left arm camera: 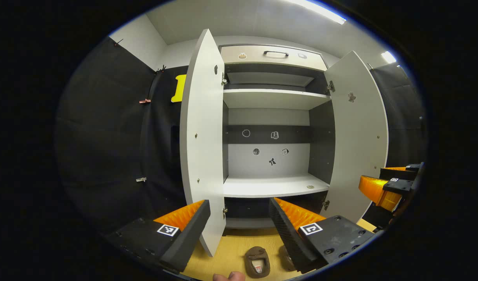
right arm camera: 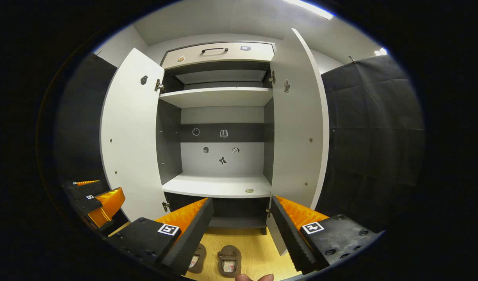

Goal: Grab one shoe with the right hand and put it into the shoe cabinet, grab the other shoe with the left hand and put it into the shoe cabinet; then close the right door with the right hand and the left door with the left hand.

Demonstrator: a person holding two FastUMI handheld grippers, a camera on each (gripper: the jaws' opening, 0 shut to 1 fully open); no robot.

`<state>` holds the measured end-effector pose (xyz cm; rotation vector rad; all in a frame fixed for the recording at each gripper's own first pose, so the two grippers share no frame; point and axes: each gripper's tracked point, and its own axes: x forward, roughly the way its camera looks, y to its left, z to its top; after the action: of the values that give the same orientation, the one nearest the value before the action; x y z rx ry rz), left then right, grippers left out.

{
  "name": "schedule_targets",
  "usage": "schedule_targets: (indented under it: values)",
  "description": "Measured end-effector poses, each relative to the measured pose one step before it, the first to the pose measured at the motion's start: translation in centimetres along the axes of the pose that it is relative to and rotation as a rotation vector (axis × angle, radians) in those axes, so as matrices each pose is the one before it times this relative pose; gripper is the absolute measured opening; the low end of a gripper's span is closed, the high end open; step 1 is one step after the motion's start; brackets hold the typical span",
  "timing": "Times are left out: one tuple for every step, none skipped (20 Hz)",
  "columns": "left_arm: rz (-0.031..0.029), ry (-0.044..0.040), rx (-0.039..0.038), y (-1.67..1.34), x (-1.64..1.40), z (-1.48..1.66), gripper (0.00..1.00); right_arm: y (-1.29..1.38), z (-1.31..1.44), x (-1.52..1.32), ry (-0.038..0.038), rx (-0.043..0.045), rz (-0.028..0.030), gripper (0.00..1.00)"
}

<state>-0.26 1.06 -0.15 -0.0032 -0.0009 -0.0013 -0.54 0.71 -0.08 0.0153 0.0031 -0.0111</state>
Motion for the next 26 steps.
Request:
schedule_targets:
  values:
    - [0.00056, -0.00061, 0.00013, 0.031, -0.039, -0.047, 0.97, -0.053, 0.07, -0.05, -0.00108, -0.00194, -0.00118, 0.98]
    - [-0.00158, -0.00181, -0.00118, -0.019, -0.018, 0.004, 0.97, 0.026, 0.076, 0.052, -0.00211, -0.00224, -0.00038, 0.98]
    - [-0.00109, -0.00088, -0.0006, 0.002, 0.025, 0.119, 0.97, 0.048, -0.047, 0.025, 0.00144, -0.00194, 0.00137, 0.98]
    - [0.00113, 0.00008, 0.0016, 0.116, -0.026, -0.128, 0.97, 0.118, -0.127, 0.041, 0.00439, 0.00079, 0.003, 0.98]
    - [0.00162, -0.00136, 0.00238, 0.105, -0.019, 0.013, 0.97, 0.217, -0.204, 0.009, 0.00748, 0.0045, 0.00707, 0.98]
    - [0.00193, -0.00259, 0.00226, 0.111, -0.046, 0.032, 0.97, 0.239, -0.198, 0.056, 0.00742, 0.00701, 0.00809, 0.98]
    - [-0.00008, -0.0015, 0.00162, 0.069, -0.036, 0.018, 0.97, 0.191, -0.286, 0.126, 0.00759, 0.00619, 0.0059, 0.98]
    - [0.00094, -0.00152, 0.00278, 0.096, -0.096, -0.137, 0.97, 0.087, -0.383, 0.062, 0.00835, 0.0031, 0.00423, 0.98]
    - [0.00217, -0.00037, 0.00243, 0.157, -0.036, -0.071, 0.97, 0.139, -0.626, 0.141, 0.01388, -0.00013, 0.00412, 0.98]
    - [0.00111, -0.00116, 0.00255, 0.116, -0.03, -0.14, 0.97, 0.221, -0.867, 0.138, 0.01855, -0.00178, 0.0077, 0.95]
    - [0.0028, -0.00096, 0.00212, 0.185, -0.042, -0.074, 0.97, 0.198, -0.943, 0.19, 0.01934, -0.00214, 0.00656, 0.95]
    - [0.00461, 0.00046, 0.00179, 0.211, -0.056, -0.239, 0.97, 0.279, -1.126, 0.209, 0.02164, -0.0029, 0.00943, 0.98]
    - [0.00447, 0.00302, -0.00034, 0.178, -0.019, -0.184, 0.97, 0.239, -1.275, 0.227, 0.02488, -0.00477, 0.00981, 0.98]
    - [0.00274, 0.00394, -0.00162, 0.105, -0.029, -0.286, 0.97, 0.434, -1.563, 0.261, 0.03239, -0.00279, 0.01517, 0.98]
    - [0.00407, 0.00549, -0.00233, 0.145, -0.067, -0.395, 0.97, 0.379, -1.714, 0.381, 0.03736, 0.00182, 0.0138, 0.98]
    - [0.00308, 0.00224, -0.00082, 0.115, -0.098, -0.174, 0.97, 0.291, -1.471, 0.273, 0.03233, 0.00701, 0.01117, 0.98]
    - [0.00339, 0.00251, 0.00004, 0.104, 0.034, -0.221, 0.97, 0.326, -1.547, 0.435, 0.03263, 0.01237, 0.01141, 0.98]
    - [0.00266, 0.0019, 0.00093, -0.006, -0.02, -0.242, 0.97, 0.216, -1.636, 0.554, 0.03417, 0.01373, 0.01039, 0.98]
    - [0.00354, 0.00307, 0.00169, 0.077, -0.084, -0.216, 0.97, 0.186, -1.664, 0.659, 0.03489, 0.01158, 0.00774, 0.98]
    - [0.00345, 0.00258, 0.00111, 0.066, -0.006, -0.332, 0.97, 0.09, -1.664, 0.711, 0.0347, 0.00729, 0.0071, 0.98]
    - [0.00306, 0.00372, 0.00042, 0.017, -0.042, -0.198, 0.97, 0.161, -1.455, 0.732, 0.02818, 0.00097, 0.00746, 0.99]
    - [0.00191, 0.00175, -0.00068, -0.043, 0.007, -0.271, 0.97, 0.073, -1.496, 0.821, 0.02881, -0.00092, 0.00602, 0.98]
    - [0.00053, 0.00403, -0.00002, -0.057, -0.035, -0.313, 0.97, 0.039, -1.399, 0.793, 0.03028, 0.00405, 0.00811, 0.98]
    - [0.0024, 0.00411, 0.00145, 0.038, -0.035, -0.408, 0.97, -0.018, -1.341, 0.91, 0.02868, 0.01004, 0.00392, 0.99]
    - [0.00429, 0.00577, 0.00388, 0.069, 0.078, -0.343, 0.97, -0.107, -1.311, 0.767, 0.02992, 0.01656, 0.00594, 0.99]
    - [0.00416, 0.00513, 0.00522, 0.042, 0.127, -0.393, 0.97, -0.039, -1.285, 0.978, 0.02938, 0.01798, 0.00232, 0.99]
